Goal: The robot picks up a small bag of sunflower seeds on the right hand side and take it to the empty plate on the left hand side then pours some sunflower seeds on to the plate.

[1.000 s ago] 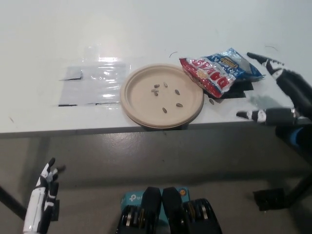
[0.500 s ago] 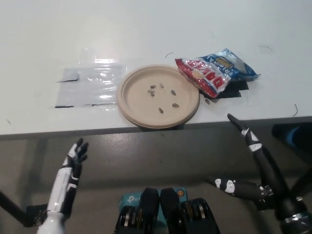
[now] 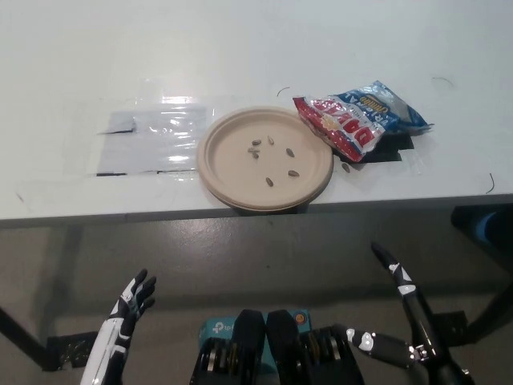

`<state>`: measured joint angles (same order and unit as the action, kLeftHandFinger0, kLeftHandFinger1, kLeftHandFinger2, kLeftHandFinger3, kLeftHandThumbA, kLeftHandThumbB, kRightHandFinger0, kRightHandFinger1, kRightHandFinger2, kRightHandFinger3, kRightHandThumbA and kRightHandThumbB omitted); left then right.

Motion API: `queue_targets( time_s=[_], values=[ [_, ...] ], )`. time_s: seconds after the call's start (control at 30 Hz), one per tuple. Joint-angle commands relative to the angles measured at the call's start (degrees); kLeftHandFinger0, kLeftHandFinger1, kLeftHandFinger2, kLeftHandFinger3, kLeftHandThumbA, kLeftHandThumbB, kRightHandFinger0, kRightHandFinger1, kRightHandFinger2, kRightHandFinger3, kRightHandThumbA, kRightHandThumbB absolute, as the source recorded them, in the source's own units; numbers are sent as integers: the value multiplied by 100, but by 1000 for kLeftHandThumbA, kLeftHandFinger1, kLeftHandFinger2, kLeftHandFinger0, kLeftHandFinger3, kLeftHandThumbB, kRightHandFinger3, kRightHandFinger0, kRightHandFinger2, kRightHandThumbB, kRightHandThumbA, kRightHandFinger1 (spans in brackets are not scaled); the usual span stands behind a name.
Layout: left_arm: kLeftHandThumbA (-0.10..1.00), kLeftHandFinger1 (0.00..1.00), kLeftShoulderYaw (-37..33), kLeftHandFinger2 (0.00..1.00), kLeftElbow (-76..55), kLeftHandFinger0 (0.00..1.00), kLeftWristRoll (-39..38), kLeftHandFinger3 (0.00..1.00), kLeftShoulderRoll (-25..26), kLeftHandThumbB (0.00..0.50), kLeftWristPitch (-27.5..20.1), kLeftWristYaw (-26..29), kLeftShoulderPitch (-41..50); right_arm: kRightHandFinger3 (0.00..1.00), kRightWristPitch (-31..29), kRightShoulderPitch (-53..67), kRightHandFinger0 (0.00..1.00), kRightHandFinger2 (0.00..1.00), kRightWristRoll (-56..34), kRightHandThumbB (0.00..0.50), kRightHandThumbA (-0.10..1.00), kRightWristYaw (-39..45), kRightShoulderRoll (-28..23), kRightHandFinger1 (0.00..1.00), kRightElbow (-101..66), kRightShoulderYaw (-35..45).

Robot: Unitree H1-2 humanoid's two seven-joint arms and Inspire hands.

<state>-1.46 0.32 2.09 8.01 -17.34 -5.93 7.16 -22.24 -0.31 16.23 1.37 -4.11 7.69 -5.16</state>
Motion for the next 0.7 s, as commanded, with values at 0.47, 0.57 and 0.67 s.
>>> queue_targets(
  time_s=[0.47, 0.57, 0.67],
  values=[
    [1000, 1000, 44, 1000, -78, 1000, -158, 1000, 34, 132, -205, -6, 65, 1000, -406, -22, 1000, 1000, -158, 217, 1000, -44, -33, 1000, 67, -179],
    [1000, 1000, 62, 1000, -100, 1000, -159, 1000, 38, 115, -173, 1, 64, 1000, -407, -62, 1000, 1000, -150, 222, 1000, -36, -32, 1000, 107, -211],
    [1000, 1000, 82, 1000, -92, 1000, -136, 1000, 40, 91, -186, 16, 55, 1000, -417, -81, 1000, 1000, -86, 210, 1000, -51, -34, 1000, 122, -253]
  ],
)
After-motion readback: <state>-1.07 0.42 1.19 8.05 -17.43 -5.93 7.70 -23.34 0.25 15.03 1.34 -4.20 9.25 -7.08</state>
